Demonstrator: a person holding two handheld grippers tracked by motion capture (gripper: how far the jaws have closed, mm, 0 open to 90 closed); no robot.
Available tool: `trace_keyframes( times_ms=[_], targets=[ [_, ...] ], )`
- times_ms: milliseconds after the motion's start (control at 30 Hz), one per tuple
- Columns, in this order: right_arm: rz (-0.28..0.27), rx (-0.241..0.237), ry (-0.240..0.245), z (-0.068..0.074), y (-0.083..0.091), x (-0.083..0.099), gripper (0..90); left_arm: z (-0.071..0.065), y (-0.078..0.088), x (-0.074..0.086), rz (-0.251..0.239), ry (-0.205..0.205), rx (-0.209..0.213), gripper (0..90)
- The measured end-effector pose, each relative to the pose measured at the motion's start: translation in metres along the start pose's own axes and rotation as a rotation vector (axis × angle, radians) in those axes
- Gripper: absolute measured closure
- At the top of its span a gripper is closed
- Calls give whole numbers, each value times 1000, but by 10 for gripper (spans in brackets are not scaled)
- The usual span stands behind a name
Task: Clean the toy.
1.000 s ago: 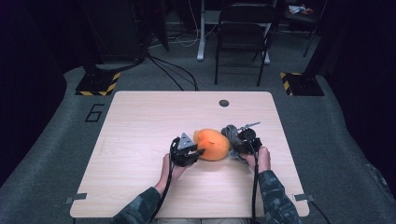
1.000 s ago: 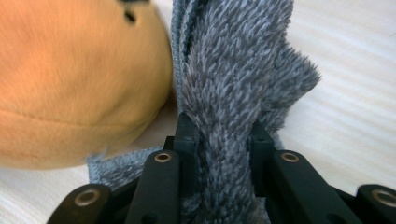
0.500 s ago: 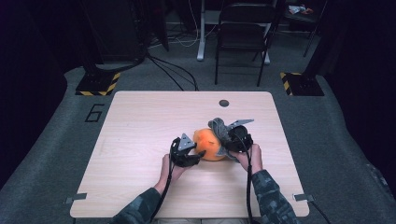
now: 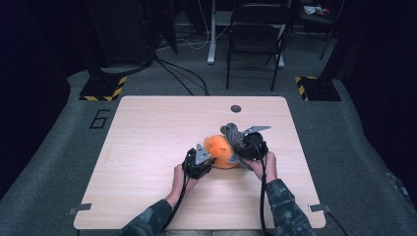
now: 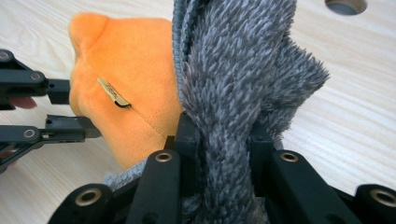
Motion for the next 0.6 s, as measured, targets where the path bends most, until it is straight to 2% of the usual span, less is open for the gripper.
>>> trace_keyframes(
  times_ms=[67,167,200,333,400,467,600],
  targets=[
    [-13,6,1,2,6,-5,729,2,3,-2,0,30,12,739],
    [-35,-16,13,10,16,-13,729,5,6,-7,-10,72,22,744],
    [-51,-28,12,15,19,-16,729,6,8,-8,-9,70,23,744],
    [-79,-61,57,42,28,-26,727,1,14,-15,-13,88,41,745],
    [-84,-70,73,53,27,-28,724,-1,18,-18,-13,90,55,747],
    [-78,-67,83,57,21,-26,721,-3,18,-17,-5,83,54,749],
    [-67,-36,99,53,8,-19,723,-2,13,-13,5,84,59,746]
  ],
)
Point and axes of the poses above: each handheld gripper's, and its own axes: y roughly backward along the jaws, x roughly out of its underside, z roughly to its left, the point moved 6 cm from there along -y, roughly forward along the jaws
